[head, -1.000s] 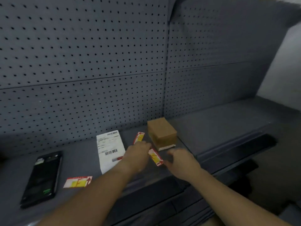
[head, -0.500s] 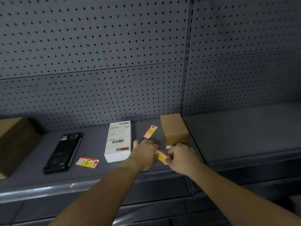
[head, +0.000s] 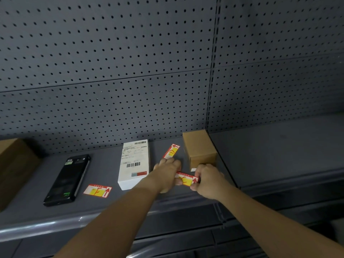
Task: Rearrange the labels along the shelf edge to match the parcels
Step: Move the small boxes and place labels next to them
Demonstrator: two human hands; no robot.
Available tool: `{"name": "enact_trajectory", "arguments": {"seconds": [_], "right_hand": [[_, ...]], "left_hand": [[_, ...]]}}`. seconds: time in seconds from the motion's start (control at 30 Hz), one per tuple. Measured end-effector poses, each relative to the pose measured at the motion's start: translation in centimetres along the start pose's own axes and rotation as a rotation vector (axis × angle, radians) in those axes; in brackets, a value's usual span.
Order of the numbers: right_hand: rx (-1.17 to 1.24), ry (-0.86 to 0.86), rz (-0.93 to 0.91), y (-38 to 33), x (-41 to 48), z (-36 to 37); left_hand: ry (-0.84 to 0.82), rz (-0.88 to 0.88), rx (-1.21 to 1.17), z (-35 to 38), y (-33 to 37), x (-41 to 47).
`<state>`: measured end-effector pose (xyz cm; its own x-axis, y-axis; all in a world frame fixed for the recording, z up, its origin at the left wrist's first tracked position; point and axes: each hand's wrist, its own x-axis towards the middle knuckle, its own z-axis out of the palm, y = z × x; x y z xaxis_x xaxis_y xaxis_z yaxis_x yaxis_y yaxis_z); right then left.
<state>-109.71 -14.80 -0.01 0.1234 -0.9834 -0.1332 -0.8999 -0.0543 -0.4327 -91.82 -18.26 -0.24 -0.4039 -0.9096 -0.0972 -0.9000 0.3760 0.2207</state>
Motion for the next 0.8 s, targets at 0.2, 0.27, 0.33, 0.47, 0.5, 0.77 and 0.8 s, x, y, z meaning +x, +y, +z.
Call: {"name": "enact_trajectory", "arguments": {"seconds": [0.2, 0.27, 0.33, 0.47, 0.5, 0.77, 0.8], "right_hand": [[0.239, 0.105, 0.011, 0.6, -0.3, -0.1], [0.268, 0.111, -0.006, 0.4, -0.6, -0.5], [0.303, 0.139, -0.018, 0.1, -1.3, -1.1], [0.364, 0.253, -0.048, -1.0, -2.9, -3.7], [0.378, 0.276, -0.065, -1.5, -3.2, -4.4], [0.388, 0.225, -0.413, -11.3, -3.9, -5.3], [0.401, 0.191, -0.456, -13.1, -3.8, -4.7]], "left_hand": [[0.086, 0.01, -0.092, -0.1, 0.0, -0.4], [0.132, 0.002, -0.111, -0.2, 0.2, -0.9], [0.21, -0.011, -0.11, -0.6, 0.3, -1.7], [0.356, -0.096, -0.09, -2.4, 0.4, -4.5], [0.373, -0.129, -0.088, -2.9, 0.3, -5.5], [0.505, -0.489, 0.036, -7.6, -3.7, -17.6], [0.528, -0.543, 0.045, -8.0, -4.4, -19.8]]}}
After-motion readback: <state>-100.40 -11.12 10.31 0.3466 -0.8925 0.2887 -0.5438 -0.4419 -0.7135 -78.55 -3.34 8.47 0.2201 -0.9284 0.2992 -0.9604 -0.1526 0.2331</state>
